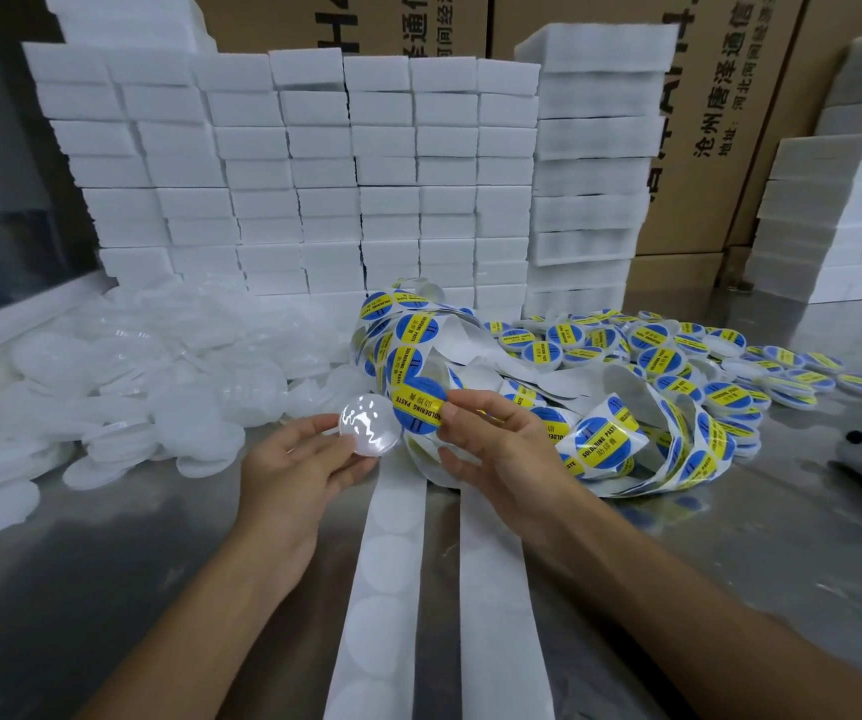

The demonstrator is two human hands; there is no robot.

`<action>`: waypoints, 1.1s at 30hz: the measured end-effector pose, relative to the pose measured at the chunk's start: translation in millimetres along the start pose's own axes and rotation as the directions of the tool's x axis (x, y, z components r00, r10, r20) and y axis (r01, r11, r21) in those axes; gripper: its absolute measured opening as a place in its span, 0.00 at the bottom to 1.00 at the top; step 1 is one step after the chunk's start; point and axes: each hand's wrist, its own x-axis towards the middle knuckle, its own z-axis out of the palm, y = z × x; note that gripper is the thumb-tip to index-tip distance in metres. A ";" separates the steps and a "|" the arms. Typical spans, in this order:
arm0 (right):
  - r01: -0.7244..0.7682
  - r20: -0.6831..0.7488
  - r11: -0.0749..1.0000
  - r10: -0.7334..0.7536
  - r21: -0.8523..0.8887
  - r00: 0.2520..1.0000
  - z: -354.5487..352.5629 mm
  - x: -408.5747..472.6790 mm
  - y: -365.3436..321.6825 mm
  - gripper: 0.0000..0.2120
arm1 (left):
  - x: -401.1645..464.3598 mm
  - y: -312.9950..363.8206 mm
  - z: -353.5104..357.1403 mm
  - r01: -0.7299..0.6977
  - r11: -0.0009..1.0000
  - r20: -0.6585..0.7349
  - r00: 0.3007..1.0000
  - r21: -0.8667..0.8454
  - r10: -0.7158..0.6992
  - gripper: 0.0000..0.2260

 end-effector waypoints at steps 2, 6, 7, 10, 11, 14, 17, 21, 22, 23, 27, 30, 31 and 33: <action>0.022 -0.020 0.999 -0.023 -0.040 1.000 1.6 -0.3 0.7 0.09 | -0.3 1.1 0.2 0.022 0.999 0.023 1.000 -0.029 -0.021 0.07; 0.073 -0.055 0.992 -0.079 -0.100 0.995 3.6 0.4 5.2 0.10 | -0.7 1.0 1.1 0.030 0.999 0.058 0.998 -0.033 -0.028 0.06; 0.081 -0.066 0.992 -0.088 -0.100 0.994 3.4 0.8 6.5 0.12 | -1.2 1.1 1.4 0.032 0.999 0.073 0.997 -0.031 -0.030 0.07; 0.106 -0.084 0.988 -0.116 -0.115 0.990 3.0 1.6 8.9 0.15 | -2.7 0.6 2.5 0.031 0.999 0.108 0.994 -0.035 -0.027 0.06; 0.114 -0.080 0.986 -0.124 -0.119 0.989 2.9 1.9 9.7 0.15 | -3.5 0.5 2.9 0.029 0.999 0.115 0.993 -0.033 -0.025 0.06; 0.112 -0.065 0.982 -0.123 -0.153 0.990 3.2 1.4 10.3 0.14 | -4.4 0.5 3.8 0.024 0.999 0.125 0.992 -0.024 -0.021 0.06; 0.110 -0.060 0.974 -0.124 -0.196 0.991 3.7 0.5 9.8 0.13 | -5.0 1.1 4.1 0.023 0.999 0.122 0.992 -0.026 -0.020 0.06; 0.107 -0.066 0.975 -0.122 -0.193 0.990 4.3 -0.7 8.2 0.13 | -6.2 1.2 4.3 0.018 1.000 0.122 0.992 -0.018 -0.016 0.06; 0.110 -0.064 0.975 -0.124 -0.192 0.990 4.3 -0.8 7.9 0.13 | -6.3 1.2 4.5 0.014 1.000 0.115 0.993 -0.015 -0.012 0.05; 0.112 -0.063 0.974 -0.126 -0.195 0.990 4.2 -0.9 7.8 0.13 | -6.4 1.0 4.8 0.008 1.000 0.105 0.994 -0.011 -0.007 0.05; 0.147 -0.070 0.964 -0.167 -0.221 0.984 5.6 -2.3 8.3 0.13 | -7.0 0.8 6.2 -0.019 1.000 0.062 0.998 0.014 0.018 0.05; 0.220 -0.099 0.912 -0.268 -0.346 0.958 8.5 -4.5 9.4 0.12 | -8.0 0.3 6.9 -0.047 0.998 0.043 0.998 0.043 0.045 0.06; 0.250 -0.104 0.877 -0.318 -0.410 0.942 9.9 -5.4 10.0 0.12 | -8.5 0.2 7.1 -0.059 0.997 0.039 0.998 0.052 0.057 0.06; 0.311 -0.102 0.793 -0.420 -0.523 0.902 12.4 -6.4 11.4 0.11 | -9.8 0.0 8.0 -0.086 0.994 0.037 0.996 0.061 0.084 0.07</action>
